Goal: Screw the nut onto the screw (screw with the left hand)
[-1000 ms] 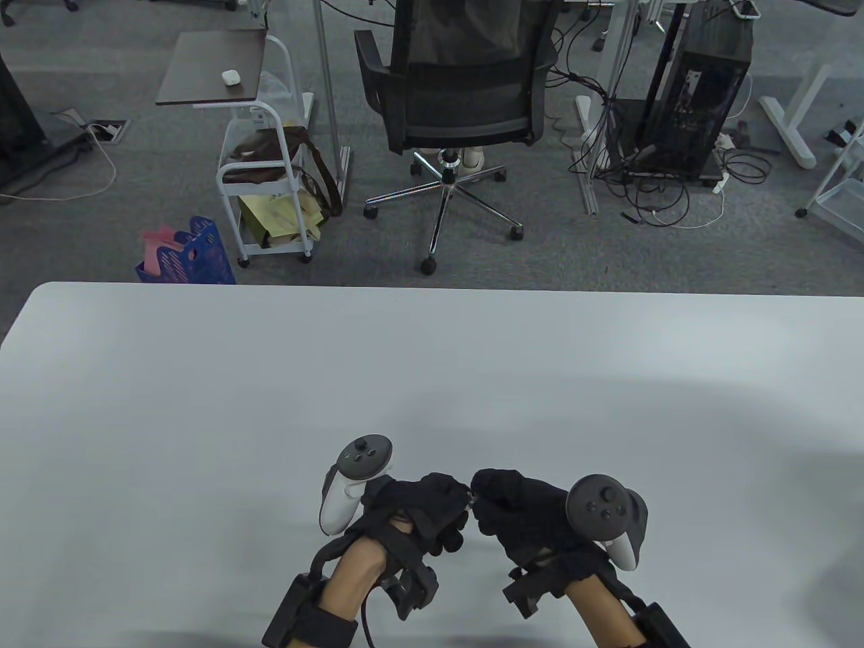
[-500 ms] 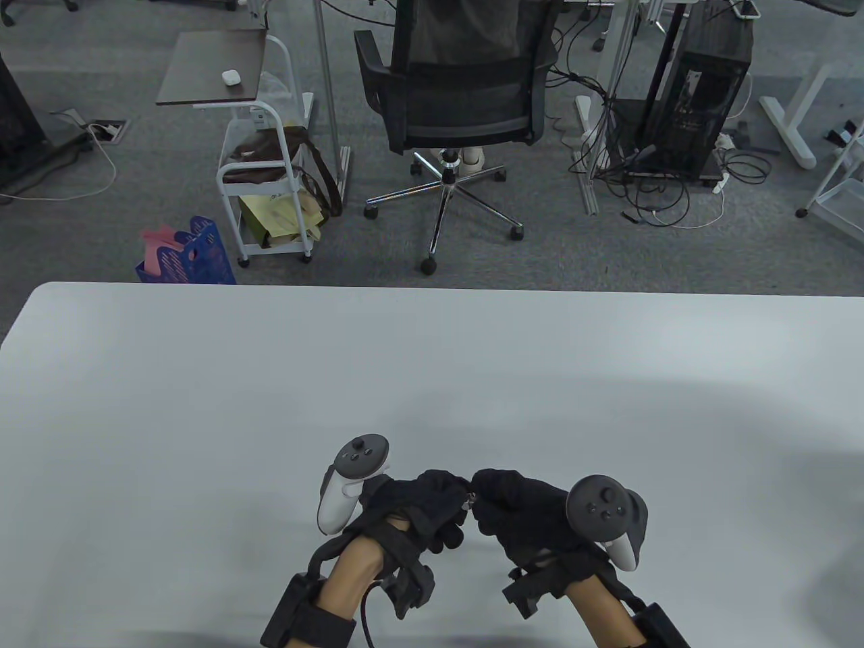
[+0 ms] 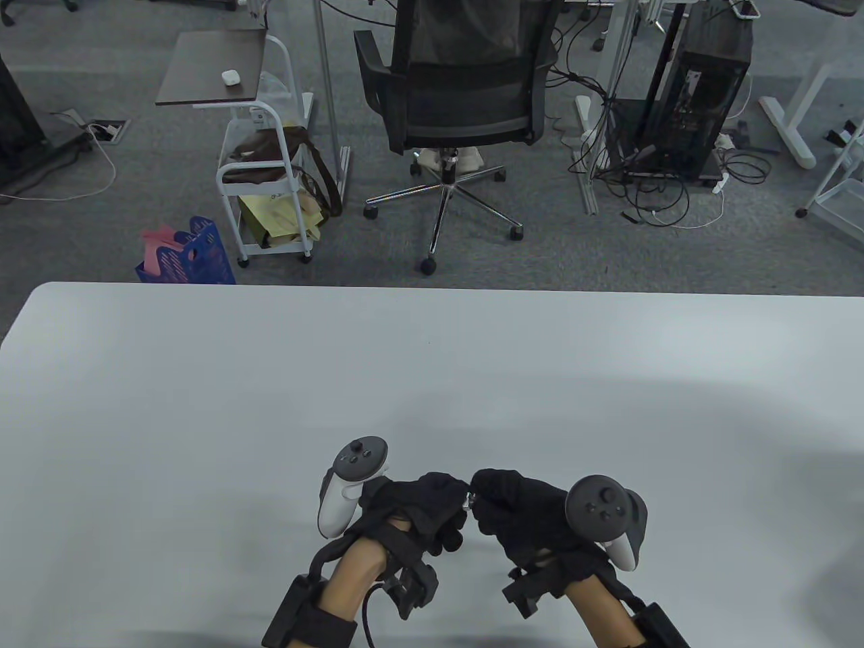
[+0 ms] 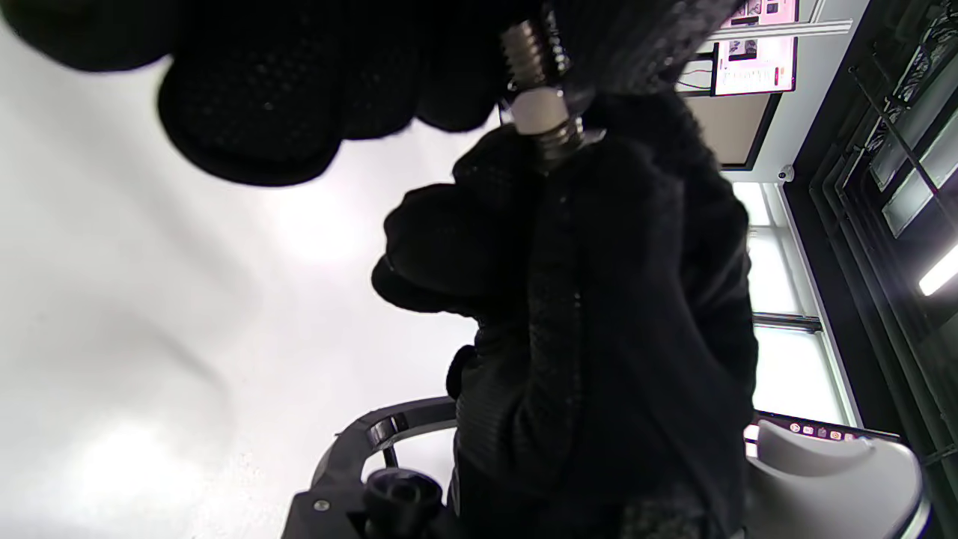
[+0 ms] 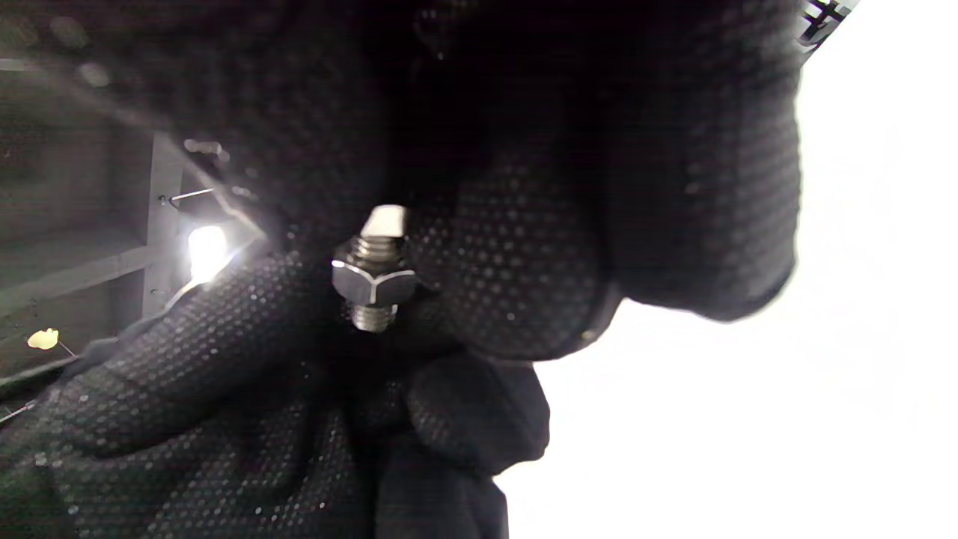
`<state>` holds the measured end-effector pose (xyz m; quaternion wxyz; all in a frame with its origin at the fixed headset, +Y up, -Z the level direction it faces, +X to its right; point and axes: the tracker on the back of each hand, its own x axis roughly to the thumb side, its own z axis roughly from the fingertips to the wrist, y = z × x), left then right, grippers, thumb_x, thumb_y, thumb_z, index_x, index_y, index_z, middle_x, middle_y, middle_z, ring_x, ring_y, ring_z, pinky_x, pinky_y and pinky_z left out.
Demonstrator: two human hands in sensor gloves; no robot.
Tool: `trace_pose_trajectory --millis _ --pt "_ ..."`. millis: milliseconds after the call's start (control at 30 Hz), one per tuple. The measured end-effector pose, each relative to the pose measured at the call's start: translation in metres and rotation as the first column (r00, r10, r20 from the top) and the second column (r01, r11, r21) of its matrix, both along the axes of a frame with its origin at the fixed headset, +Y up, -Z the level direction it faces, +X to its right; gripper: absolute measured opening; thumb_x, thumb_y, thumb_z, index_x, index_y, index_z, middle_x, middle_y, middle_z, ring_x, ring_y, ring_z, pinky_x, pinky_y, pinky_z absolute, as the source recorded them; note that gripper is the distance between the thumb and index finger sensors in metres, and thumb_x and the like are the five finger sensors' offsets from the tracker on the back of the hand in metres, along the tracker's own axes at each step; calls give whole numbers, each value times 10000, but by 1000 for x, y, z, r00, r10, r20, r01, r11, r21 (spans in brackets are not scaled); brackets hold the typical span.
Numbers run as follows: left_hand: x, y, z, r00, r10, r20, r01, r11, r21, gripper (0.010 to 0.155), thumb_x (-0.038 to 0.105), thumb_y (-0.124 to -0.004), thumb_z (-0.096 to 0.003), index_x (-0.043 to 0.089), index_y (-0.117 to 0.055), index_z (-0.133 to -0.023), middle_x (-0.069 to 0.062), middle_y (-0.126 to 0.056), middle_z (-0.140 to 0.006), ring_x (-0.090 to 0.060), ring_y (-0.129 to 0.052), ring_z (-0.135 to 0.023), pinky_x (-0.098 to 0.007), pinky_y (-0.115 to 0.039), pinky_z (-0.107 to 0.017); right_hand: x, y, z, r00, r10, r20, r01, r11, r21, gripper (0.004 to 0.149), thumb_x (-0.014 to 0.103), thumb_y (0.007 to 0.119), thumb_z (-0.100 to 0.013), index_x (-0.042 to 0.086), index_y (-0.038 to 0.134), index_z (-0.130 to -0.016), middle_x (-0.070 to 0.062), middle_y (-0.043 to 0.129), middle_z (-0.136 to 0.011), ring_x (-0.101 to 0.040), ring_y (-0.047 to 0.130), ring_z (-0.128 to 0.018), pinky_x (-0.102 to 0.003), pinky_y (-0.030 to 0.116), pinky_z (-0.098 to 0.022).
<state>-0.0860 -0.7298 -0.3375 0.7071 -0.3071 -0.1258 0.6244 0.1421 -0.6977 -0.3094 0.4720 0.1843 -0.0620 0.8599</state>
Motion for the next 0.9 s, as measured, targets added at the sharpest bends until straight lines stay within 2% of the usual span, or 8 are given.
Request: trace_pose_trajectory --millis 133,233,367,500,567,633,800,900 --pt "0 2 -1 999 -2 54 1 1000 8 554 355 -707 -465 37 -660 -915 -259 -773 -813 -431 -897 -538 -555 -723 -408 0 0 0 1000 -5 -5 5 1000 -3 447 317 955 -331 184 866 -749 -70 1016 -648 -228 1144 -360 -380 1017 -271" --pt "-1 -1 0 1000 23 2 -23 1000 -9 634 420 -687 -466 32 -625 -964 -275 -761 -831 -442 -891 -551 -558 -719 -416 0 0 0 1000 -6 -4 6 1000 -2 448 316 956 -330 182 868 -748 -70 1018 -645 -229 1144 -359 -380 1017 -271" --pt "0 0 0 1000 -4 16 4 1000 0 563 387 -709 -461 9 -755 -876 -286 -835 -765 -461 -924 -489 -575 -733 -380 0 0 0 1000 -2 -1 2 1000 1 448 317 955 -330 184 867 -749 -68 1018 -647 -226 1145 -359 -380 1017 -270" --pt "0 4 0 999 0 48 -1 1000 16 550 350 -717 -464 44 -663 -918 -253 -773 -814 -426 -896 -539 -552 -723 -408 0 0 0 1000 -7 -3 7 1000 -1 448 315 955 -330 184 867 -748 -69 1017 -647 -228 1145 -359 -380 1017 -271" --pt "-1 2 0 999 29 21 -30 999 16 622 414 -696 -467 53 -620 -968 -260 -757 -838 -429 -892 -557 -549 -722 -419 0 0 0 1000 -9 -2 9 1000 0 446 314 956 -330 184 868 -747 -69 1018 -646 -226 1145 -359 -381 1017 -271" --pt "-3 1 0 999 30 -21 -30 1000 1 647 436 -693 -461 28 -654 -961 -284 -776 -825 -452 -898 -543 -564 -722 -409 1 0 0 1000 -11 -1 11 1000 -1 447 316 956 -329 184 868 -746 -69 1018 -644 -227 1145 -358 -380 1018 -269" --pt "-1 1 -1 1000 -9 -4 9 1000 7 540 370 -720 -457 17 -766 -863 -281 -837 -765 -459 -923 -494 -576 -732 -383 0 0 0 1000 -9 -5 9 1000 -7 447 315 956 -330 182 869 -747 -69 1019 -645 -228 1145 -358 -381 1017 -270" --pt "-2 3 -1 1000 9 25 -9 1000 12 533 336 -729 -464 50 -678 -911 -258 -771 -825 -435 -896 -552 -559 -721 -417 0 0 0 1000 -5 -8 5 1000 -7 446 316 955 -330 183 868 -747 -70 1017 -645 -228 1145 -358 -381 1017 -270"
